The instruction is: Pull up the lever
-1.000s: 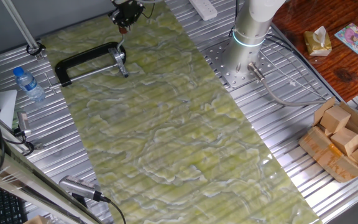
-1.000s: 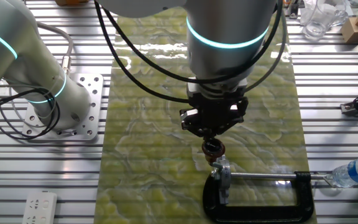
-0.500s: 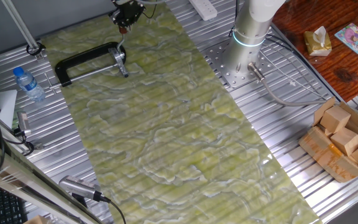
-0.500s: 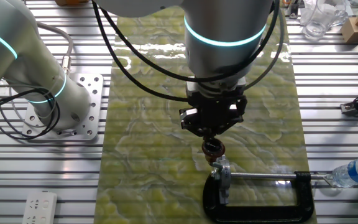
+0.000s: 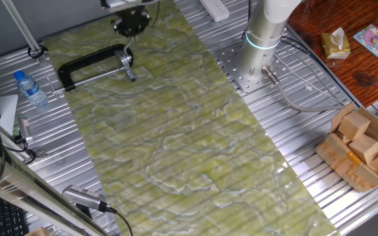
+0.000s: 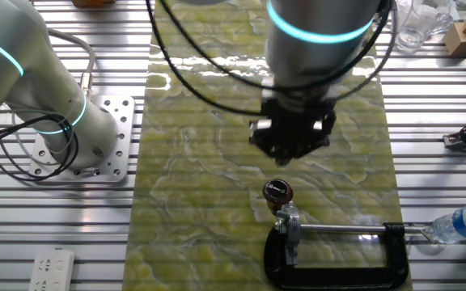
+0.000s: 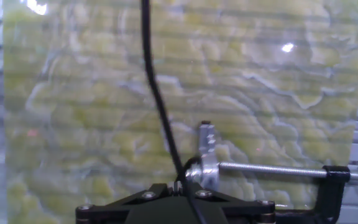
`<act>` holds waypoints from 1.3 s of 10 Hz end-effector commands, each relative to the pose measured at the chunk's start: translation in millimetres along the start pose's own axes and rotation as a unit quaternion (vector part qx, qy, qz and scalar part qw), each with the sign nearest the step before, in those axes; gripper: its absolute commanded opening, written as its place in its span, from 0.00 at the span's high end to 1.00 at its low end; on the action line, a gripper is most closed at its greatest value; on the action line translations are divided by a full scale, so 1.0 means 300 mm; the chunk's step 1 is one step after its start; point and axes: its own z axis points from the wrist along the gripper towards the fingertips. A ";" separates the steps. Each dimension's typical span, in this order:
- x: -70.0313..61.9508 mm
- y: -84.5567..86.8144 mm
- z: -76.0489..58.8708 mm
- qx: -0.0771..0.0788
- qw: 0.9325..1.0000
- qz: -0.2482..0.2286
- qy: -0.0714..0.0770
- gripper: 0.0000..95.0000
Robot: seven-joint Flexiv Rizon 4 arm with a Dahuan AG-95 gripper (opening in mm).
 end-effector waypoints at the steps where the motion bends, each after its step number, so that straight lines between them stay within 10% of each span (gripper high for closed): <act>1: -0.157 -0.034 0.003 -0.007 0.989 0.143 -0.035 1.00; 6: -0.185 -0.031 -0.005 -0.015 0.981 0.179 -0.067 1.00; 13: -0.185 -0.023 -0.006 -0.020 0.977 0.201 -0.070 1.00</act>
